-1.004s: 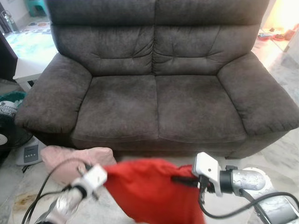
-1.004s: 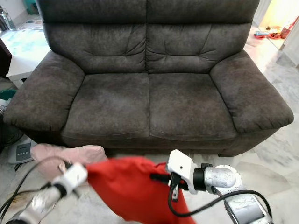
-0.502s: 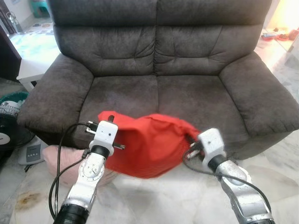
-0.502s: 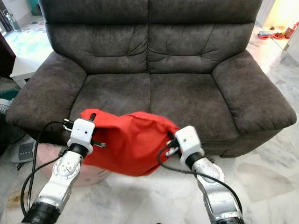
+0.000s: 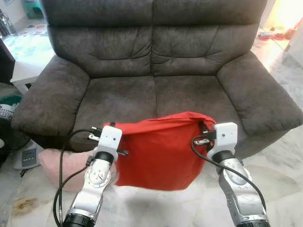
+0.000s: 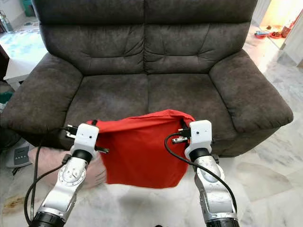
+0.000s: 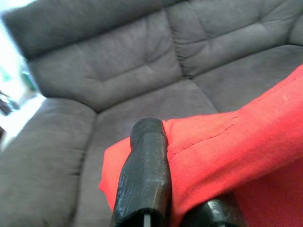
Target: Move the pillow to the sofa from floor
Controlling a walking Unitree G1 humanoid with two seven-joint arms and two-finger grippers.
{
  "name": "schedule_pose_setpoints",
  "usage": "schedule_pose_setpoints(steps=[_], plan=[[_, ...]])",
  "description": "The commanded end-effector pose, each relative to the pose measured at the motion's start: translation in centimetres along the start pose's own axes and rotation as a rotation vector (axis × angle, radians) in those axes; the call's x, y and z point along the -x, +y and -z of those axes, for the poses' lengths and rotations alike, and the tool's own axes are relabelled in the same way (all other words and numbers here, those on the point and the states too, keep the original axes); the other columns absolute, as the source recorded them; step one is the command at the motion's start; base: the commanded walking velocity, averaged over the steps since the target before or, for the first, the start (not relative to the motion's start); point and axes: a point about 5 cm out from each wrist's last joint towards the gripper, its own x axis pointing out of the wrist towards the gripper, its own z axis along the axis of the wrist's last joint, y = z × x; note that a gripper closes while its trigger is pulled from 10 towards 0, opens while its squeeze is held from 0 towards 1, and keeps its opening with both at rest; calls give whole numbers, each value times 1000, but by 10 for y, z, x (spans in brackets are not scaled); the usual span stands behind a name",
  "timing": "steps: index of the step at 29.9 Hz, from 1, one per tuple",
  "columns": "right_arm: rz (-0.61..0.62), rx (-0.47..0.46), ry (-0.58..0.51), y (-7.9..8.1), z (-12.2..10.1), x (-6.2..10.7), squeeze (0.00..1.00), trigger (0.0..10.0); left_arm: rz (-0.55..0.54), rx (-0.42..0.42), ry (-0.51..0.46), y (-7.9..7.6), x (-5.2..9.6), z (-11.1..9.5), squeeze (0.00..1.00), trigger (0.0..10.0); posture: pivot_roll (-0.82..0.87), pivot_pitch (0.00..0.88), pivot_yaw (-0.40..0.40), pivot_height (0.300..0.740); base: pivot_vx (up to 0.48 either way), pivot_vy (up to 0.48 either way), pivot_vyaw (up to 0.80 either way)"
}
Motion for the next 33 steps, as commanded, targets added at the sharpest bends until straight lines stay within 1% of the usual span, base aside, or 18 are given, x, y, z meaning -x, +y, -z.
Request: schedule_pose_setpoints(steps=[1,12,13,16,18,20,22,26,33], plan=[[-5,-9,-85,1,-15,-6,0,10000,-77,-13,-114,16,-9,-26,0,10000,109,71,-10,740,0,-262,0],[-3,-3,-99,-2,-18,-8,0,10000,-61,-15,-110,13,-11,-27,0,10000,104,83,-9,740,0,-306,0],[-12,13,-100,-2,-18,-8,0,10000,-55,-14,-110,11,-10,-27,0,10000,108,84,-12,740,0,-311,0],[-39,29,-107,1,-19,-9,0,10000,-49,-14,-111,10,-10,-27,0,10000,106,86,-12,740,0,-309,0],[-52,36,-111,3,-20,-10,0,10000,-50,-12,-109,10,-10,-27,0,10000,105,87,-13,740,0,-315,666],[-58,36,-111,4,-20,-10,0,10000,-52,-10,-107,10,-11,-26,0,10000,104,87,-14,740,0,-311,719],[-59,6,-116,5,-20,-11,0,10000,-51,-7,-106,10,-11,-26,0,10000,104,86,-15,740,0,-313,0],[-55,17,-116,4,-21,-11,0,10000,-49,0,-104,9,-10,-26,0,10000,101,85,-15,740,0,-313,0],[-37,5,-119,2,-21,-13,0,10000,-46,3,-104,9,-11,-26,0,10000,98,80,-14,740,0,-313,0]])
